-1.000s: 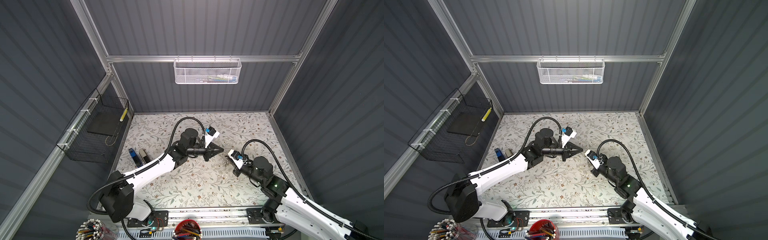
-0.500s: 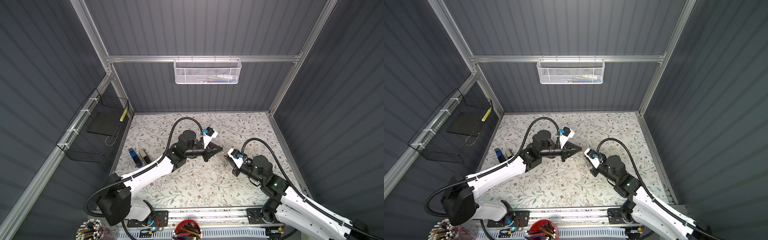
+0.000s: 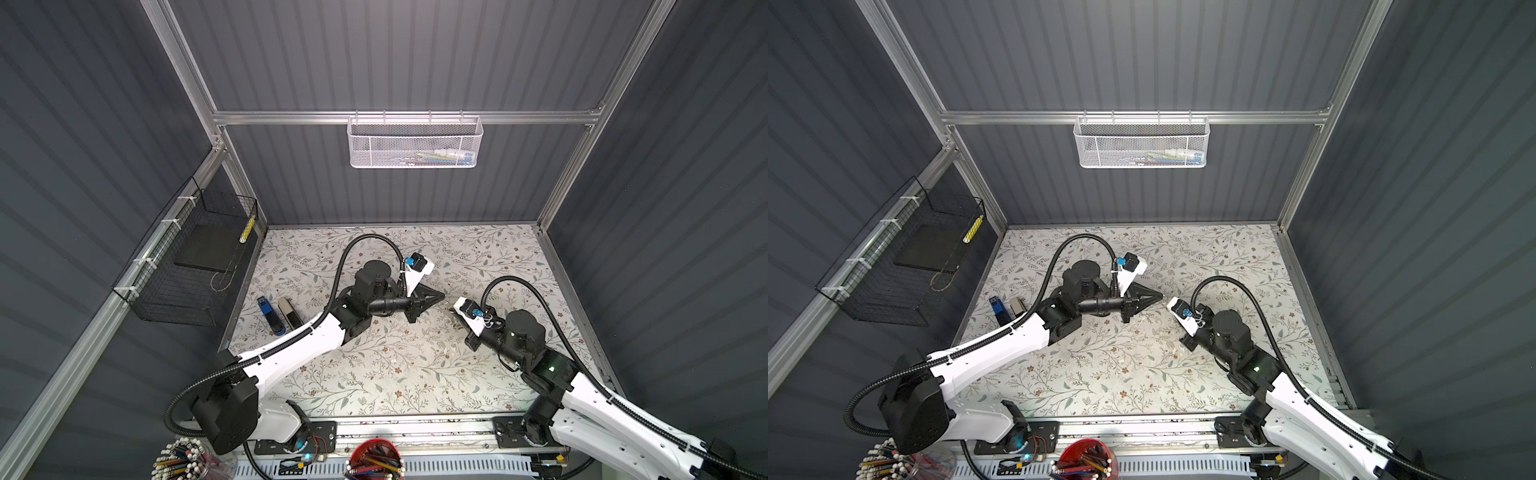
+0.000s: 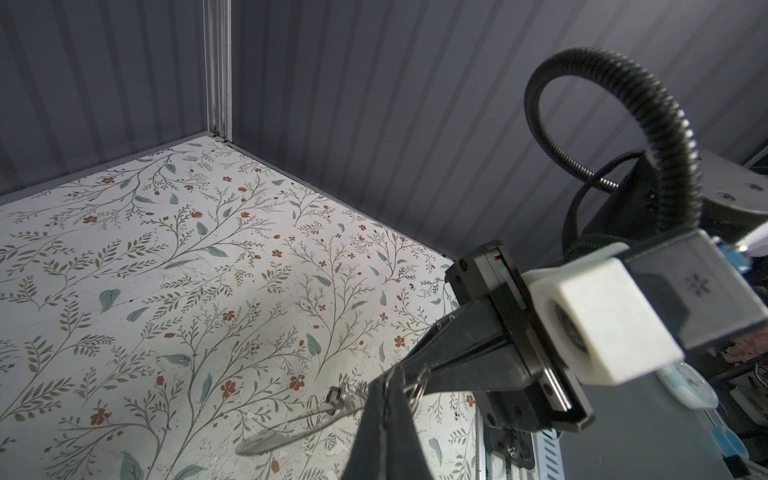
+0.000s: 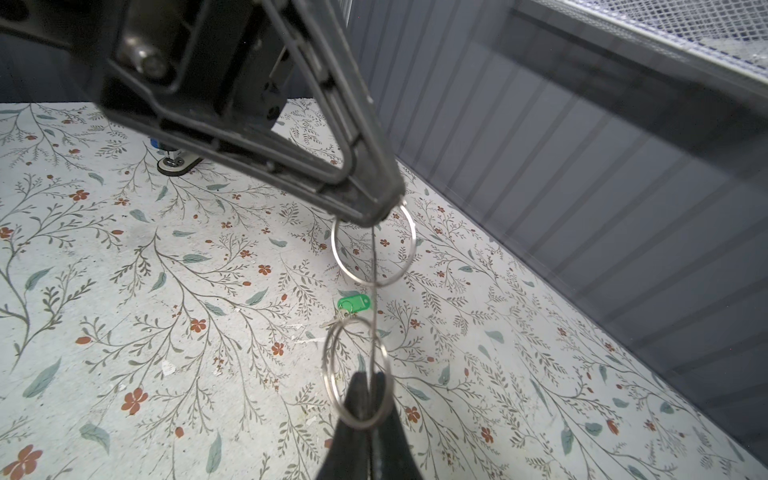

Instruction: Put the keys on the keyring

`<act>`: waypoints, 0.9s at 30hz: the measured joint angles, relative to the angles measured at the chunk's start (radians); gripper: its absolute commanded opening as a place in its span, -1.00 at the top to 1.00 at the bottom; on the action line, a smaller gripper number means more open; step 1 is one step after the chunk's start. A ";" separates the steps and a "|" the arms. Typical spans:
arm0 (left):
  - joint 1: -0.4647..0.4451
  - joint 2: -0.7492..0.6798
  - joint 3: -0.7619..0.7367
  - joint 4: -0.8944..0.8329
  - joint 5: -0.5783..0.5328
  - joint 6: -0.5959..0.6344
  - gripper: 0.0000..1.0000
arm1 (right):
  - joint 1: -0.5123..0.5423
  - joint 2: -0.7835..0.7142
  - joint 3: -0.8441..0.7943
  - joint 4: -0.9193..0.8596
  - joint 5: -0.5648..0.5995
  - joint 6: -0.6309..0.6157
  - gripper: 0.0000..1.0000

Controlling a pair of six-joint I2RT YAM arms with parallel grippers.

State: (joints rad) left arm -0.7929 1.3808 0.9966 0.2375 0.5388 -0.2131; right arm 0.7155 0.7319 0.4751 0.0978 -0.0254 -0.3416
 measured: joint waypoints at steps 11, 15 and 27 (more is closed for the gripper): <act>0.001 0.003 -0.029 0.105 -0.033 -0.111 1.00 | 0.012 0.035 -0.013 0.099 0.068 -0.019 1.00; 0.003 0.017 -0.029 0.138 -0.026 -0.142 1.00 | 0.016 0.047 -0.013 0.127 0.103 -0.034 1.00; 0.008 0.068 -0.029 0.209 0.005 -0.220 1.00 | 0.017 0.061 -0.028 0.164 0.145 -0.052 1.00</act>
State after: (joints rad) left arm -0.7853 1.4483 0.9676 0.4465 0.5434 -0.4335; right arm 0.7326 0.7933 0.4469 0.2623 0.1196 -0.3935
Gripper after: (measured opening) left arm 0.047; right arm 0.048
